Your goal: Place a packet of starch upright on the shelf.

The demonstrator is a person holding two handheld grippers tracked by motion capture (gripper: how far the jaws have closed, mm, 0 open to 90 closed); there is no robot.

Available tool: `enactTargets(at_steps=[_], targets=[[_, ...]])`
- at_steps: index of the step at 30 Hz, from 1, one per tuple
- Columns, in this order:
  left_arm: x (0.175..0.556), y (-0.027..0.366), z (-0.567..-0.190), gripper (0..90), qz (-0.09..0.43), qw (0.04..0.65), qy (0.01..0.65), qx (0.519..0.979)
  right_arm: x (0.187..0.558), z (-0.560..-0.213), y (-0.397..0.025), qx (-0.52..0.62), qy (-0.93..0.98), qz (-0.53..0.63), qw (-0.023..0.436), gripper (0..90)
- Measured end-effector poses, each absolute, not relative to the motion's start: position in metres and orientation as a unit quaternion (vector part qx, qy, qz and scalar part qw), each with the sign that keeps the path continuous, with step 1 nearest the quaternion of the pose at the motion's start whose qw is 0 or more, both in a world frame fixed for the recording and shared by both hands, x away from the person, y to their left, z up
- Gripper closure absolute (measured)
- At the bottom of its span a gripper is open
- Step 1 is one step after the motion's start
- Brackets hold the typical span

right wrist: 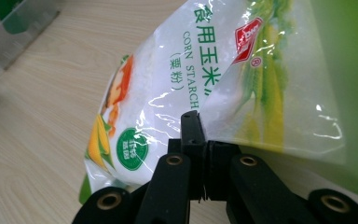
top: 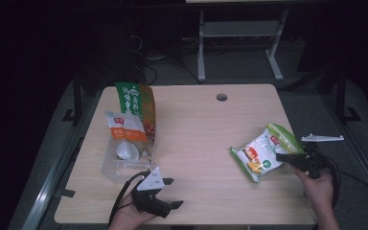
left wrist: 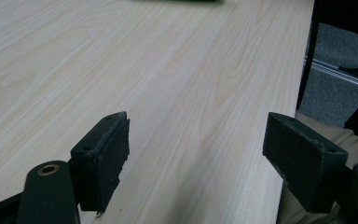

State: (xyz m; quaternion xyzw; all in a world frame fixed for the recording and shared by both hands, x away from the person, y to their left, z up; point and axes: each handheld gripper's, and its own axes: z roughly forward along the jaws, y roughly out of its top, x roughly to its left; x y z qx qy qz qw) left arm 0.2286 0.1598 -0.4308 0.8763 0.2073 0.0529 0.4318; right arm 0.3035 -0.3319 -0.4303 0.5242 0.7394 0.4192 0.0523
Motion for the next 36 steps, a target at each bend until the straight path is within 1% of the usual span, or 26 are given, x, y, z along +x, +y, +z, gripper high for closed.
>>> enactTargets(at_steps=[10, 18, 23, 25, 31, 36], targets=[[0.229, 0.160, -0.430, 22.7, 0.055, 0.434, 0.207, 0.875, 0.302, -0.404, -0.310, 0.474, 0.769, 0.424, 0.070, 89.0], [0.228, 0.160, -0.430, 23.2, 0.054, 0.435, 0.207, 0.874, 0.298, -0.392, -0.295, 0.429, 0.789, 0.432, 0.078, 89.2], [0.228, 0.160, -0.430, 23.2, 0.054, 0.436, 0.207, 0.874, 0.296, -0.387, -0.284, 0.408, 0.806, 0.418, 0.096, 89.0], [0.228, 0.160, -0.430, 23.2, 0.055, 0.435, 0.206, 0.875, 0.296, -0.386, -0.282, 0.402, 0.809, 0.418, 0.094, 88.6], [0.229, 0.160, -0.430, 23.2, 0.058, 0.435, 0.205, 0.875, 0.298, -0.384, -0.279, 0.403, 0.808, 0.420, 0.090, 85.2], [0.228, 0.159, -0.430, 23.2, 0.057, 0.434, 0.204, 0.876, 0.302, -0.385, -0.274, 0.408, 0.808, 0.417, 0.086, 78.5]])
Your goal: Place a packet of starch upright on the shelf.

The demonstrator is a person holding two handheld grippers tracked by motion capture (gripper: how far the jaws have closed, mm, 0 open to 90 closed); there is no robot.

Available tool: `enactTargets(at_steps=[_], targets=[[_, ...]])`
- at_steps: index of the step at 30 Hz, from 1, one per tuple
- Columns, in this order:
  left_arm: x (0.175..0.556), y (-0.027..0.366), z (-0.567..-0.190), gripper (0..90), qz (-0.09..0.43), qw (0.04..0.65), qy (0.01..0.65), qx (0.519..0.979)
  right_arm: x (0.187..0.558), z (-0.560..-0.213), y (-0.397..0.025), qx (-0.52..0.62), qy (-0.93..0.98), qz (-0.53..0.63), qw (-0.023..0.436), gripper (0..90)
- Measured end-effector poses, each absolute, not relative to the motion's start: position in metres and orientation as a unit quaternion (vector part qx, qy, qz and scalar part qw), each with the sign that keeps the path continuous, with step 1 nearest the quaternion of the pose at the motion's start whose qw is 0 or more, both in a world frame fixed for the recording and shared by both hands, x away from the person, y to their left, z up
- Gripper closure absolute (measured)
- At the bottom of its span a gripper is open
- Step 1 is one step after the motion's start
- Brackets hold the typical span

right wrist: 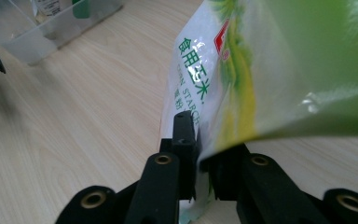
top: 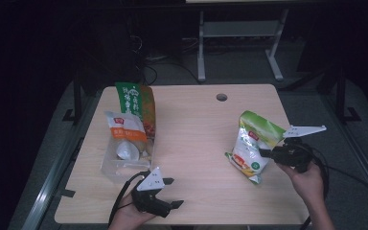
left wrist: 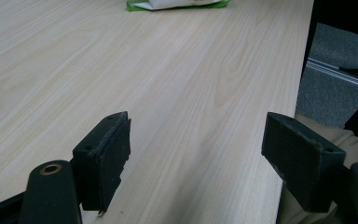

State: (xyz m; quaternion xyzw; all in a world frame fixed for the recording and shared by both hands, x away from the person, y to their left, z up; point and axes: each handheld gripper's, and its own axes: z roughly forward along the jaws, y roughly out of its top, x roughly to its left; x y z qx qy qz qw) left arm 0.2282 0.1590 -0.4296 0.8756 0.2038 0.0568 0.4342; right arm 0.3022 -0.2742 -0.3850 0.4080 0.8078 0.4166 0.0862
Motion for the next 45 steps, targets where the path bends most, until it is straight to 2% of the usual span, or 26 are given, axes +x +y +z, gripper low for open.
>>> enactTargets(at_steps=[20, 28, 45], targets=[[0.228, 0.159, -0.429, 23.2, 0.059, 0.437, 0.201, 0.875, 0.317, -0.382, -0.255, 0.418, 0.811, 0.401, 0.079, 78.1], [0.227, 0.159, -0.428, 23.2, 0.059, 0.439, 0.205, 0.873, 0.319, -0.377, -0.248, 0.406, 0.821, 0.395, 0.073, 88.5], [0.229, 0.163, -0.424, 23.4, 0.065, 0.450, 0.211, 0.865, 0.312, -0.354, -0.222, 0.363, 0.836, 0.408, 0.054, 89.7]])
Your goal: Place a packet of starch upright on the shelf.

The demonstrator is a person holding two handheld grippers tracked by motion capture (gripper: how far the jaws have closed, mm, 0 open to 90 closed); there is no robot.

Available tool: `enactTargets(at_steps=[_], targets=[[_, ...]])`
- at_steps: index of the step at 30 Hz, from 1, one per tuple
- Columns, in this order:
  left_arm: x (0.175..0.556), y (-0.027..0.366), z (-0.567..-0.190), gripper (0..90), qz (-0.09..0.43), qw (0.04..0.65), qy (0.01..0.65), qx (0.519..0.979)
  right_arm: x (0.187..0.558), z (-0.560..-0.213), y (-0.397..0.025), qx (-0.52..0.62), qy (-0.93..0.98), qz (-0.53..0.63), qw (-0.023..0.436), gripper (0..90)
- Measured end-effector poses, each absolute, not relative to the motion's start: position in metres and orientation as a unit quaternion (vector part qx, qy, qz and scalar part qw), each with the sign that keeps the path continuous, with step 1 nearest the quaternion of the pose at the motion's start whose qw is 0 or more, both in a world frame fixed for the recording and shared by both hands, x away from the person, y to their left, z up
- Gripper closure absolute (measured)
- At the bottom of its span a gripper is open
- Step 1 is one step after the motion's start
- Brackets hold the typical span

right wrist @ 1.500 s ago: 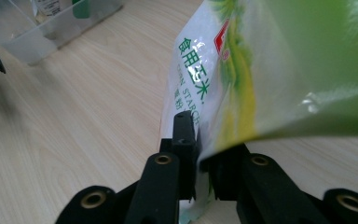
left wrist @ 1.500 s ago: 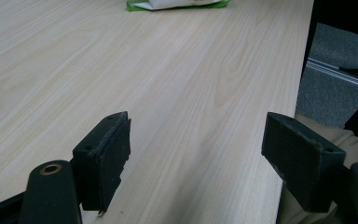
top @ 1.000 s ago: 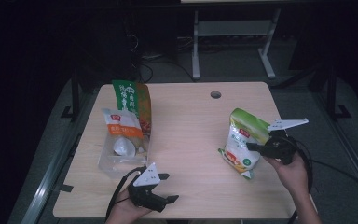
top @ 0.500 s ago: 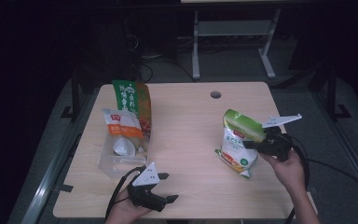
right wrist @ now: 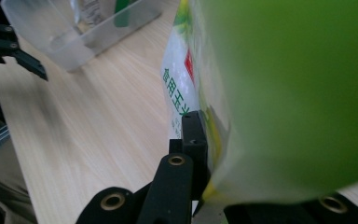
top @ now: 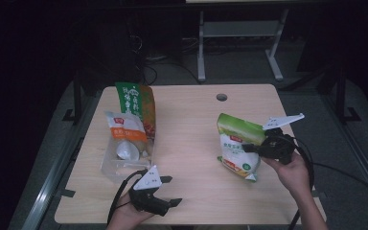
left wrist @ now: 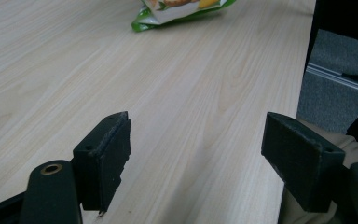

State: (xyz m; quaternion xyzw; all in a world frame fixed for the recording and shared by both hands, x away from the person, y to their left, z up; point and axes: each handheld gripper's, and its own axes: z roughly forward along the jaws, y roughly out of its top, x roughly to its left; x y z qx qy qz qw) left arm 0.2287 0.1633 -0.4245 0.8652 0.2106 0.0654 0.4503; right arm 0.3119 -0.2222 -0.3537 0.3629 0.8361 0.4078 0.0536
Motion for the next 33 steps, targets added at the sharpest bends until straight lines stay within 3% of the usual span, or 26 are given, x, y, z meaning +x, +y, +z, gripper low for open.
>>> enactTargets(at_steps=[18, 33], targets=[[0.230, 0.162, -0.425, 23.4, 0.064, 0.447, 0.209, 0.867, 0.302, -0.356, -0.170, 0.279, 0.860, 0.427, 0.018, 89.7], [0.237, 0.144, -0.419, 26.6, 0.059, 0.443, 0.195, 0.873, 0.297, -0.379, -0.183, 0.275, 0.853, 0.444, 0.015, 89.0]])
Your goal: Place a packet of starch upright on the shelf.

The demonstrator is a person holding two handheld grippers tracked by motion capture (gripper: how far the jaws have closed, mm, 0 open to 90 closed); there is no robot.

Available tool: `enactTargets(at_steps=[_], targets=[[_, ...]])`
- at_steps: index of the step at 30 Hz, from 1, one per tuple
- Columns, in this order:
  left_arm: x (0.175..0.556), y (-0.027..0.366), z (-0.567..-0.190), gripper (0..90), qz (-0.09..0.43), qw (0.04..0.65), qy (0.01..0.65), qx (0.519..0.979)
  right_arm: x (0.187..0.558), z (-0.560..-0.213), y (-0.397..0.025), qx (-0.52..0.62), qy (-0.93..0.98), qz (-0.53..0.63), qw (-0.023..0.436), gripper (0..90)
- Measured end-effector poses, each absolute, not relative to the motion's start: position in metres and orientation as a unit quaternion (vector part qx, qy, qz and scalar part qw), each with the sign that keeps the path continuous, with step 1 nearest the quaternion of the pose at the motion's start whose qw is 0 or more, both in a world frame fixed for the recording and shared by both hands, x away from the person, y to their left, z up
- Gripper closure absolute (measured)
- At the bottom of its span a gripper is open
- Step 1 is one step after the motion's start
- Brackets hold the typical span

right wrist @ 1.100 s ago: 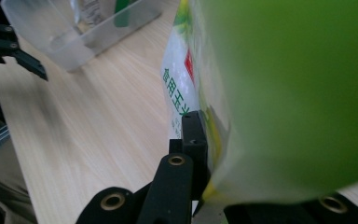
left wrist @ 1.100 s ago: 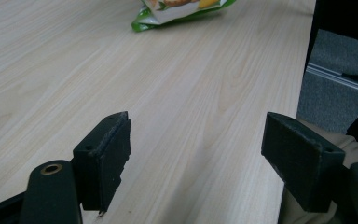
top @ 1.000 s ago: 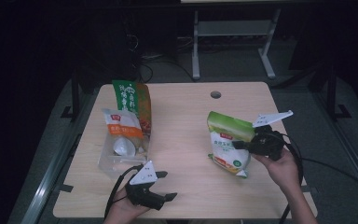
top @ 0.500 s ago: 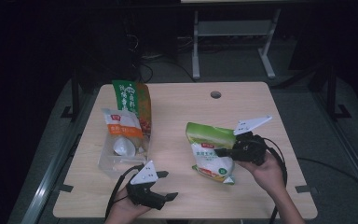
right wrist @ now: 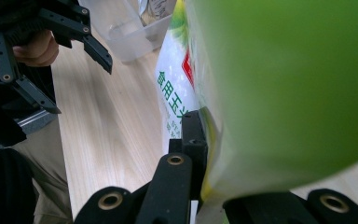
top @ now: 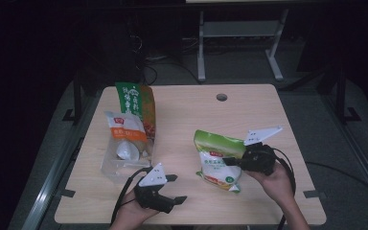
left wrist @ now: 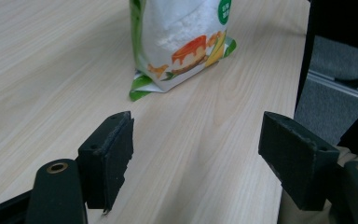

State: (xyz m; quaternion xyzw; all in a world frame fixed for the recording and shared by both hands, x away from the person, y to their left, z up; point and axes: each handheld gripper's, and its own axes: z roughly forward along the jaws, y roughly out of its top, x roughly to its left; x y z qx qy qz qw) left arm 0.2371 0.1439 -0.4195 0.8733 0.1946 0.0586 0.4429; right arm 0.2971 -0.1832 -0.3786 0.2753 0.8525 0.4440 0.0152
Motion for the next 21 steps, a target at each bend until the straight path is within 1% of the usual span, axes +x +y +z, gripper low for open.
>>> enactTargets(at_steps=[1, 6, 14, 18, 21], targets=[[0.238, 0.141, -0.419, 28.6, 0.056, 0.444, 0.196, 0.872, 0.297, -0.380, -0.185, 0.271, 0.851, 0.449, 0.011, 88.8], [0.250, 0.116, -0.412, 31.1, 0.059, 0.440, 0.185, 0.877, 0.295, -0.383, -0.189, 0.264, 0.848, 0.459, 0.008, 88.4], [0.276, 0.086, -0.408, 32.6, 0.054, 0.441, 0.194, 0.874, 0.294, -0.385, -0.191, 0.254, 0.849, 0.463, 0.012, 88.2], [0.286, 0.078, -0.407, 38.9, 0.046, 0.440, 0.197, 0.875, 0.294, -0.386, -0.191, 0.253, 0.848, 0.465, 0.012, 88.2], [0.292, 0.074, -0.406, 46.0, 0.045, 0.441, 0.202, 0.873, 0.294, -0.386, -0.191, 0.250, 0.850, 0.463, 0.015, 88.2]])
